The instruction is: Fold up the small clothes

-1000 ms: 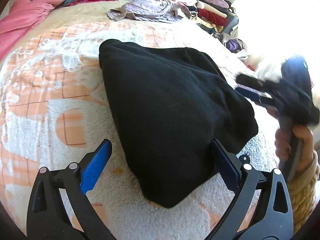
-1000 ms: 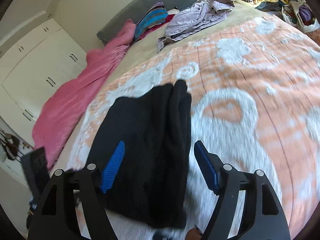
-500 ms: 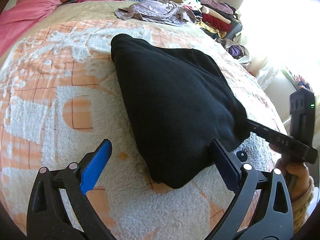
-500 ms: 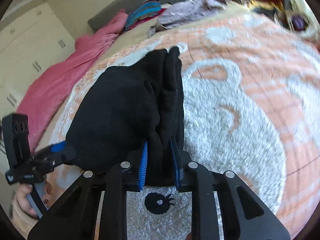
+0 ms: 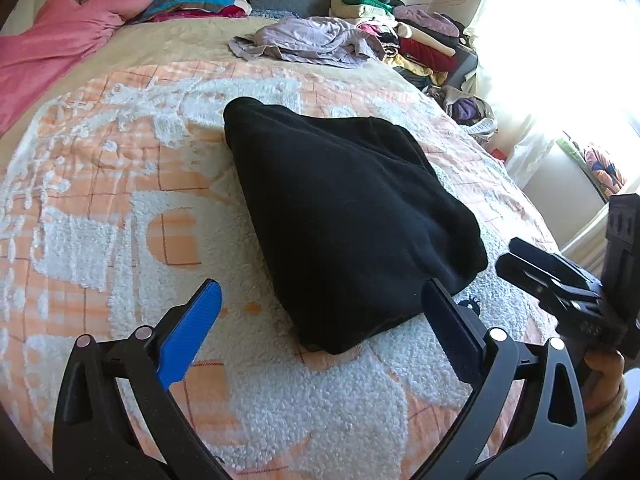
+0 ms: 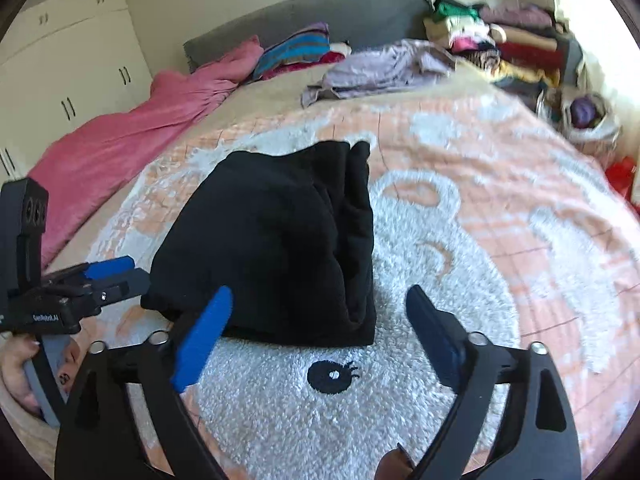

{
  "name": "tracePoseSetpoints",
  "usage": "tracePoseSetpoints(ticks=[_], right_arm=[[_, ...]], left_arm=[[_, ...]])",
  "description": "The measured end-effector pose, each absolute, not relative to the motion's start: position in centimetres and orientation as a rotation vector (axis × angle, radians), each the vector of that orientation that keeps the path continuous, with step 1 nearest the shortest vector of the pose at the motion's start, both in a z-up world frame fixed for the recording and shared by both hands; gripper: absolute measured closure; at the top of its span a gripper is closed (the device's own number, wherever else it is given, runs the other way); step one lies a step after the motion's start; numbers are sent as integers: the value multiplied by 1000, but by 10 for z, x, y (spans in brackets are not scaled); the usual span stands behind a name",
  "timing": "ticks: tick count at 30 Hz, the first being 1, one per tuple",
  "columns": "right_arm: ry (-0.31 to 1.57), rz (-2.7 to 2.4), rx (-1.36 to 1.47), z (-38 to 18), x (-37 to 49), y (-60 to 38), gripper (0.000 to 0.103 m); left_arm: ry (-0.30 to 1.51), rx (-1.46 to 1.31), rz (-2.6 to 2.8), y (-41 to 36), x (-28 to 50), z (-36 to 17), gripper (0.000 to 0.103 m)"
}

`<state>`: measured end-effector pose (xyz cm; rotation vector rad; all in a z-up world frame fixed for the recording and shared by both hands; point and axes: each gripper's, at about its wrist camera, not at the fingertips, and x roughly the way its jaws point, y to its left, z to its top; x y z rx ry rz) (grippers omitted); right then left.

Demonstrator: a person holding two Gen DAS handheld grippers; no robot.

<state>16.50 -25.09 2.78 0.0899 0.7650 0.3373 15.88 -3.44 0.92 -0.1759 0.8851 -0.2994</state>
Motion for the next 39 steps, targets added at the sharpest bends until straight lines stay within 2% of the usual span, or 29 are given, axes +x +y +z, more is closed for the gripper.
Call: tracePoseSetpoints(ticks=[7, 19, 39], right_arm=[[658, 267, 0, 47, 139, -243, 5], [511, 210, -76, 56, 83, -220, 5], [573, 118, 19, -8, 25, -201, 5]], left_arm=[[864, -174, -289, -31, 150, 21, 10], [771, -168, -277, -16, 111, 44, 10], [747, -142, -238, 1, 37, -10, 10]])
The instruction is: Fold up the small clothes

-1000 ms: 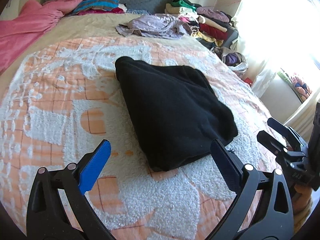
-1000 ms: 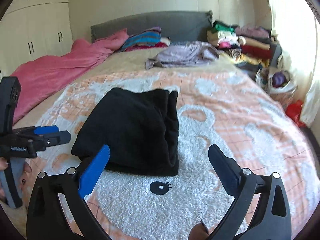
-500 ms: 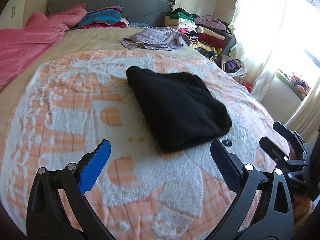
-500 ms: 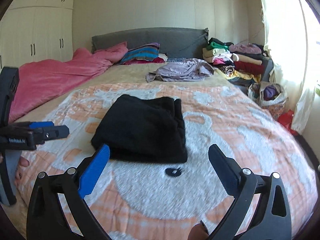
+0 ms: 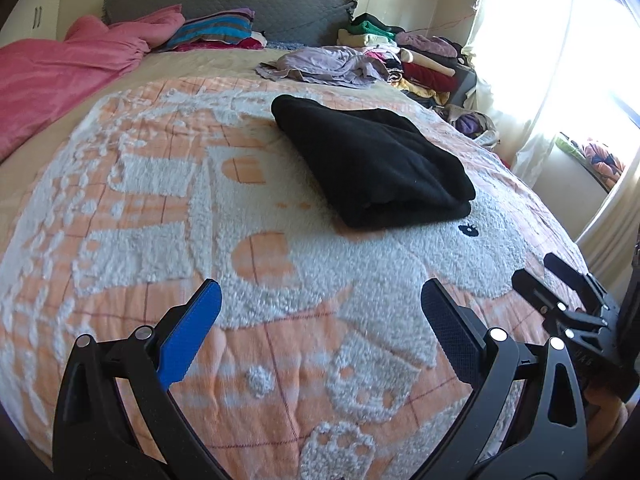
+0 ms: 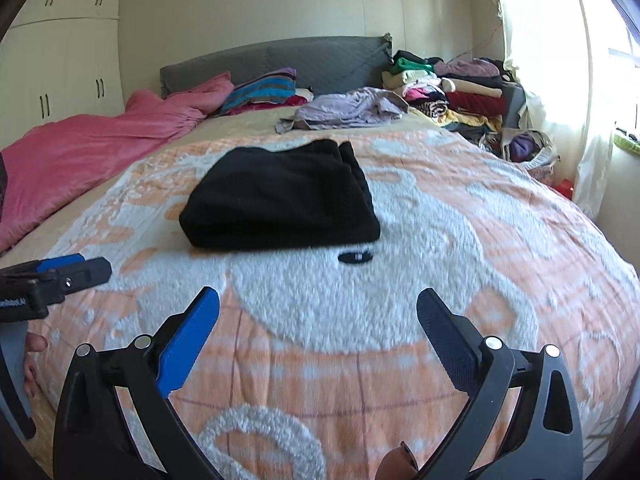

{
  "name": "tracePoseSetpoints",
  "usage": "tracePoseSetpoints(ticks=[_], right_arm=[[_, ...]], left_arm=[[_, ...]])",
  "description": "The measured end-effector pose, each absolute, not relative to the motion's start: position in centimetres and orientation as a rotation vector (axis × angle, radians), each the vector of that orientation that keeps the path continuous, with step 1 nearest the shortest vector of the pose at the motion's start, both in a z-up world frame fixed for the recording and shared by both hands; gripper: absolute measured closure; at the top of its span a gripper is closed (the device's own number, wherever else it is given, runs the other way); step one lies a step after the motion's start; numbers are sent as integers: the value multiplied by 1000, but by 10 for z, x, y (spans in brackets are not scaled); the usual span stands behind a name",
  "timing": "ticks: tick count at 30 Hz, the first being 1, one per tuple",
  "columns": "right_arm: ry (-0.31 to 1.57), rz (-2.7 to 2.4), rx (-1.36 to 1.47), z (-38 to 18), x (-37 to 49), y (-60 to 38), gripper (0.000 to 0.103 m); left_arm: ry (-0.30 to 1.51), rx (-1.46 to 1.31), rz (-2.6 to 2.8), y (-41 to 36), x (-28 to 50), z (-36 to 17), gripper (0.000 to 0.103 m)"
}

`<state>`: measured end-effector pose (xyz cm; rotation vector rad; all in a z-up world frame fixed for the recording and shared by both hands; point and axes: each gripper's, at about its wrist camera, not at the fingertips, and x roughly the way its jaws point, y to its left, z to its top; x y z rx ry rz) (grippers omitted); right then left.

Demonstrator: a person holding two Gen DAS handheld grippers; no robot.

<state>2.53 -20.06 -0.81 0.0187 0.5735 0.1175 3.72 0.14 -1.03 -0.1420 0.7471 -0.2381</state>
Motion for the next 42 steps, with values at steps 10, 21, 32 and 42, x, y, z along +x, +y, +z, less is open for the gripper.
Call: tracePoseSetpoints(ticks=[10, 21, 32, 42], right_arm=[[583, 107, 15, -11, 23, -198, 5], [610, 89, 24, -16, 25, -205, 5], [613, 82, 20, -16, 24, -205, 5], [616, 84, 18, -17, 25, -203, 5]], left_arm=[[750, -122, -252, -2, 35, -13, 9], [765, -120, -236, -1, 36, -14, 9], [775, -130, -221, 4, 37, -17, 9], [777, -133, -215, 5, 36, -17, 9]])
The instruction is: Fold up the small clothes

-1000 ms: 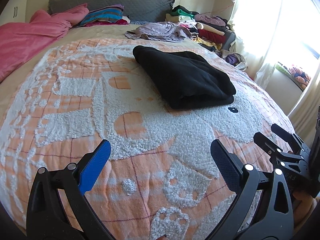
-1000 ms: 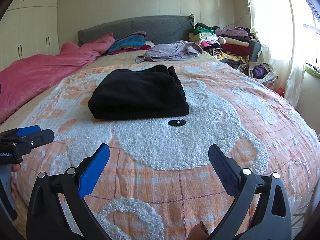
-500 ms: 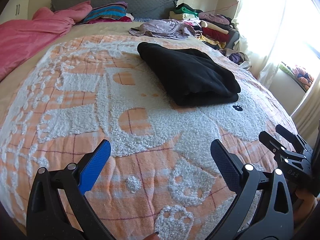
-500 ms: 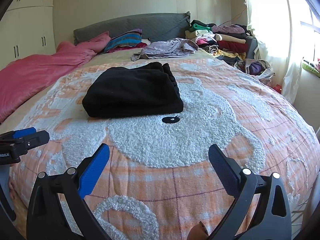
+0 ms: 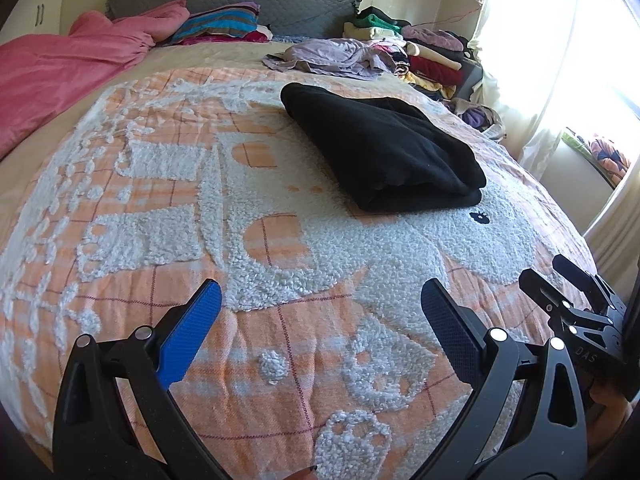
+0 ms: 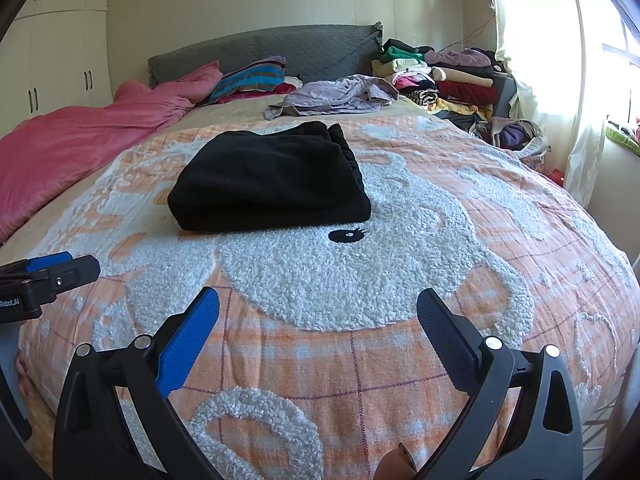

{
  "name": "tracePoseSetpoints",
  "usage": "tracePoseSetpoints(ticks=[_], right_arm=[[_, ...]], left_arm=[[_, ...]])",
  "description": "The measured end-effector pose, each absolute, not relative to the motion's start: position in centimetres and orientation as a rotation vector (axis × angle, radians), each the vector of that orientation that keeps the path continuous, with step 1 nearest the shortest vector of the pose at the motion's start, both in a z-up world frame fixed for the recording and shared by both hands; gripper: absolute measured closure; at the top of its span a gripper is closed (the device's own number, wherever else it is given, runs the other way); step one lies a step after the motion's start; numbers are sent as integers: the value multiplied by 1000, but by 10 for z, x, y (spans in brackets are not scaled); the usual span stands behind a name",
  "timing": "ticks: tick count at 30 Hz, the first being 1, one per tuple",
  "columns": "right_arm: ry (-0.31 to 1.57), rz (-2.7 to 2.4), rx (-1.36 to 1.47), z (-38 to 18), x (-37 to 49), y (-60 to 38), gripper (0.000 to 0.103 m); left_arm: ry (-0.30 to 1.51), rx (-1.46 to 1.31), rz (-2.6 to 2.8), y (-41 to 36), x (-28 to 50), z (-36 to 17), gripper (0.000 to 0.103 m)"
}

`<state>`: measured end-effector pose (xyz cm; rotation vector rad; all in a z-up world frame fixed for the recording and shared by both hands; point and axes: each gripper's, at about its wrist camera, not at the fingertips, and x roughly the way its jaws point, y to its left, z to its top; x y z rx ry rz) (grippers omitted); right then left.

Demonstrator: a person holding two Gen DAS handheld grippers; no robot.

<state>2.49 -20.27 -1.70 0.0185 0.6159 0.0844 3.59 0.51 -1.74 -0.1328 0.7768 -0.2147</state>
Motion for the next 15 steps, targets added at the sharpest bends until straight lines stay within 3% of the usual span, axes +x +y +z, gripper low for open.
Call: tracePoseSetpoints(ticks=[15], right_arm=[[624, 94, 23, -19, 25, -200, 5]], left_arm=[[786, -127, -195, 6, 36, -18, 9]])
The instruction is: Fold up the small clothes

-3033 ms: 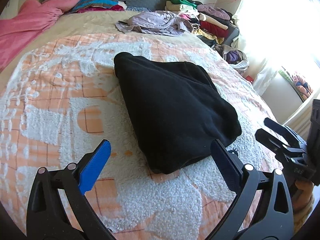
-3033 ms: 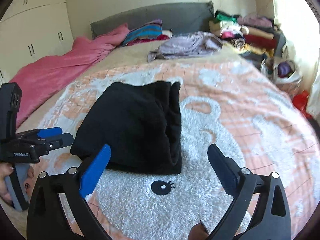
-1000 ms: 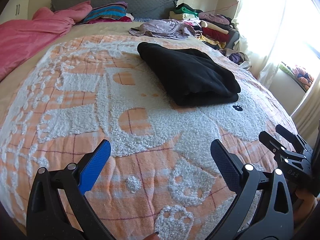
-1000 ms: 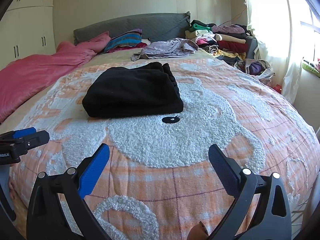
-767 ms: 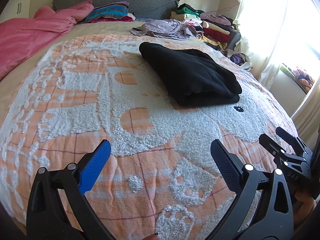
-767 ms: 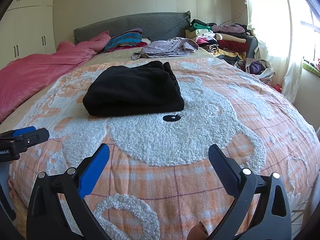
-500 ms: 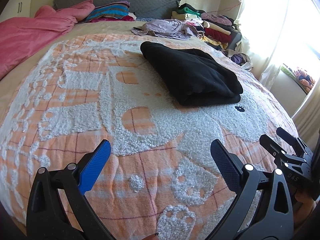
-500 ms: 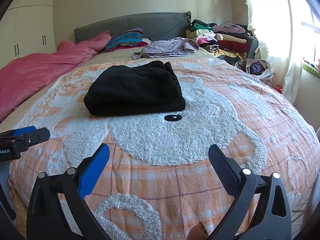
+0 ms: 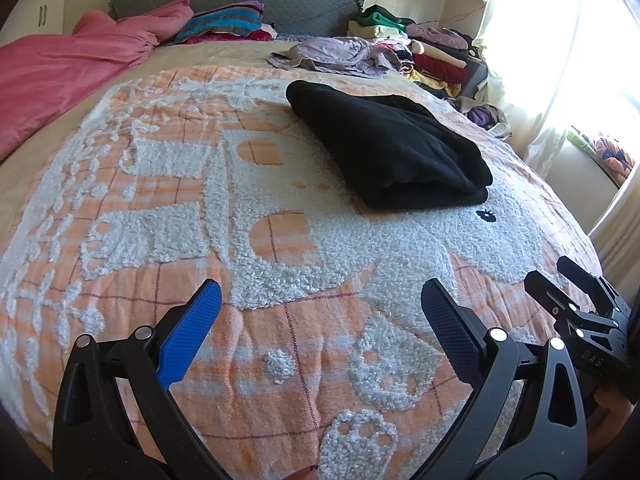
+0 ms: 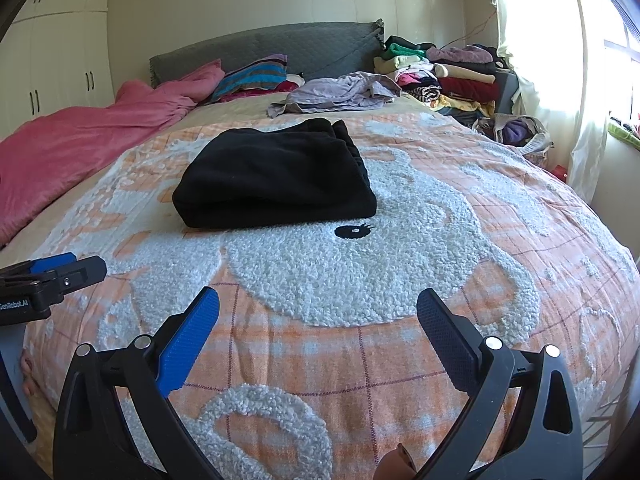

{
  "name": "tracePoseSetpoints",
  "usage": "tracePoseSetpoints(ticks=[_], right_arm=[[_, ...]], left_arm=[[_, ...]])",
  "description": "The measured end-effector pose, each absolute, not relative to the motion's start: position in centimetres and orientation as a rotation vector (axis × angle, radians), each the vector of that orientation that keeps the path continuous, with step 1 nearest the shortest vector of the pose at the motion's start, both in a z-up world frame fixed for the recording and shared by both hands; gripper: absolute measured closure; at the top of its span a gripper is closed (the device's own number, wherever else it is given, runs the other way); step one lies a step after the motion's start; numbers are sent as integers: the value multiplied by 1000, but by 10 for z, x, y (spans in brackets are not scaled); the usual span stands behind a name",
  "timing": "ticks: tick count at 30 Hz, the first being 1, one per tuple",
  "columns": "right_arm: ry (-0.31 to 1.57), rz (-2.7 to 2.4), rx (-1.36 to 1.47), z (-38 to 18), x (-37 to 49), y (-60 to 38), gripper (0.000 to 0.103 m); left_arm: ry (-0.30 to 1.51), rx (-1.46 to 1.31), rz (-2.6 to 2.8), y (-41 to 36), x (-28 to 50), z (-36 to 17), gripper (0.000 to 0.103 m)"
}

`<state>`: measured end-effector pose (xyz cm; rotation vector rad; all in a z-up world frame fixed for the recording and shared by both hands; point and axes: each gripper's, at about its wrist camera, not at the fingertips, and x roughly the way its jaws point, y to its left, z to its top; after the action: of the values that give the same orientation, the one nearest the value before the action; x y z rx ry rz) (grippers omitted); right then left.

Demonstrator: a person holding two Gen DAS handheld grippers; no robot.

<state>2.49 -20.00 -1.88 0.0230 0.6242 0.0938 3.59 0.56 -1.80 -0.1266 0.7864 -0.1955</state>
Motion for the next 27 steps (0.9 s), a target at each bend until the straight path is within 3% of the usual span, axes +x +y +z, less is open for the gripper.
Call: tracePoseSetpoints(ticks=[27], right_arm=[[632, 85, 30, -20, 24, -201, 5]], left_arm=[[794, -108, -159, 6, 38, -20, 9]])
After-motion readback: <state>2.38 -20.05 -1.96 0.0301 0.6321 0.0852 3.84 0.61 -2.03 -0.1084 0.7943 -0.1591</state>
